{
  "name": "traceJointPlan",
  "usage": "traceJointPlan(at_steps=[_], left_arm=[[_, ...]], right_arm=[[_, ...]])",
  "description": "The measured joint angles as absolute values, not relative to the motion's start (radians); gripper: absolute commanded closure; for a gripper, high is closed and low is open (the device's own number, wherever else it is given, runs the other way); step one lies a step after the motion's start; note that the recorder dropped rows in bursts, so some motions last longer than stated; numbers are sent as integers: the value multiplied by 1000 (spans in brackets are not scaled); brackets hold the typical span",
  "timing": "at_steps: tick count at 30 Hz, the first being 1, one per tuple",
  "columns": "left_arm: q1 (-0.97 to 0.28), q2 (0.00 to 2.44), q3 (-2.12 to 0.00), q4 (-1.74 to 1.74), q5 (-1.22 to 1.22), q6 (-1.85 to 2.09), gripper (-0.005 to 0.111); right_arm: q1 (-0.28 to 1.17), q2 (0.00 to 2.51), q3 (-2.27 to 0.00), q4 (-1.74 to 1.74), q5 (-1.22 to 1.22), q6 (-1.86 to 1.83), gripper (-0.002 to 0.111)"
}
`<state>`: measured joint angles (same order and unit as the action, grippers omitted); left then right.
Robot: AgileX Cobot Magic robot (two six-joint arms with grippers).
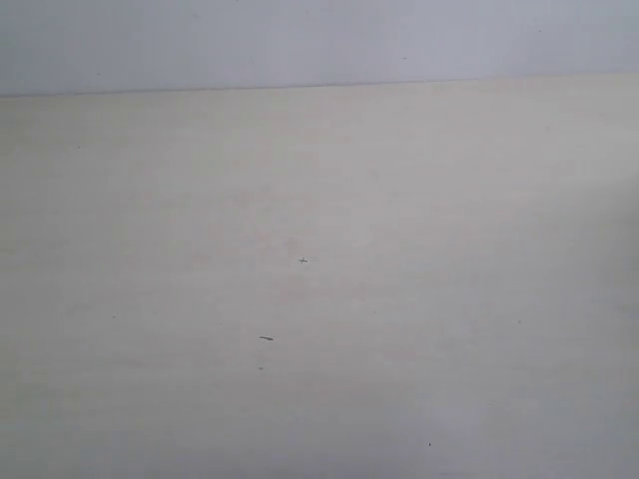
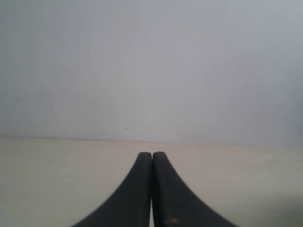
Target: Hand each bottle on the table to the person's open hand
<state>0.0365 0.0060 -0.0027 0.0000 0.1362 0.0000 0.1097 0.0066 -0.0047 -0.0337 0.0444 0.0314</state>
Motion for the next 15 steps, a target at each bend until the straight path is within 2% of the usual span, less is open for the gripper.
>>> traceJointPlan(at_steps=[15], left_arm=[[36,6,-3,0,136,0,107]], right_arm=[[110,7,-5,-47,79,47,108]])
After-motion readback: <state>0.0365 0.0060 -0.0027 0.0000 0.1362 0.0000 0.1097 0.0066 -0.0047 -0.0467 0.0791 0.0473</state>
